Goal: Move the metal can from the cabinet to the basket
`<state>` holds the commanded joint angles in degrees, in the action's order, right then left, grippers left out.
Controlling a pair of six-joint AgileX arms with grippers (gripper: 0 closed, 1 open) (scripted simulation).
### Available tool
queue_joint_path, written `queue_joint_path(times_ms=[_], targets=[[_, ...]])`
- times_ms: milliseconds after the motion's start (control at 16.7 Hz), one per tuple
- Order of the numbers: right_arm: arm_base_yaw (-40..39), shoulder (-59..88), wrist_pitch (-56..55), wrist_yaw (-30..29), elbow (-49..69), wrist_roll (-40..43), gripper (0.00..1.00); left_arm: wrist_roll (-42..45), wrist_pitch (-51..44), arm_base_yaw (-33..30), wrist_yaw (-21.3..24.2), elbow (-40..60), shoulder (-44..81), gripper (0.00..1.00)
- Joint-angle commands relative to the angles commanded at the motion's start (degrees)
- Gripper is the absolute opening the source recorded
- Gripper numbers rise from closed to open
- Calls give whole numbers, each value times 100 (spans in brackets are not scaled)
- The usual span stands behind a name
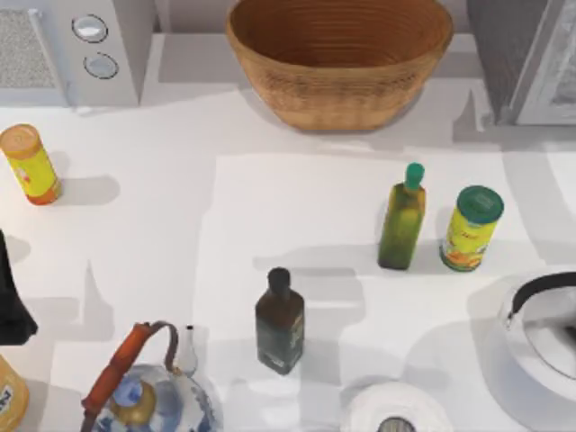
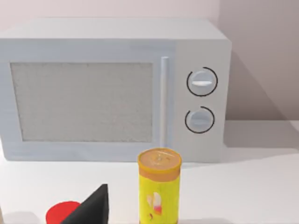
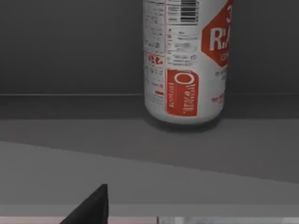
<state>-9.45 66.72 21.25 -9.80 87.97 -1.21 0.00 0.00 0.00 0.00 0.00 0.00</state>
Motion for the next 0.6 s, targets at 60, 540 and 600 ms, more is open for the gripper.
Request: queue_joint_path(times_ms=[60, 540, 600], targets=[[-32, 249, 74, -39, 322, 6, 100, 0, 0, 0, 0, 0, 0, 100], [-112, 933, 267, -147, 1183, 31, 100, 0, 0, 0, 0, 0, 0, 100], [-112, 933, 267, -147, 1183, 31, 100, 0, 0, 0, 0, 0, 0, 100]])
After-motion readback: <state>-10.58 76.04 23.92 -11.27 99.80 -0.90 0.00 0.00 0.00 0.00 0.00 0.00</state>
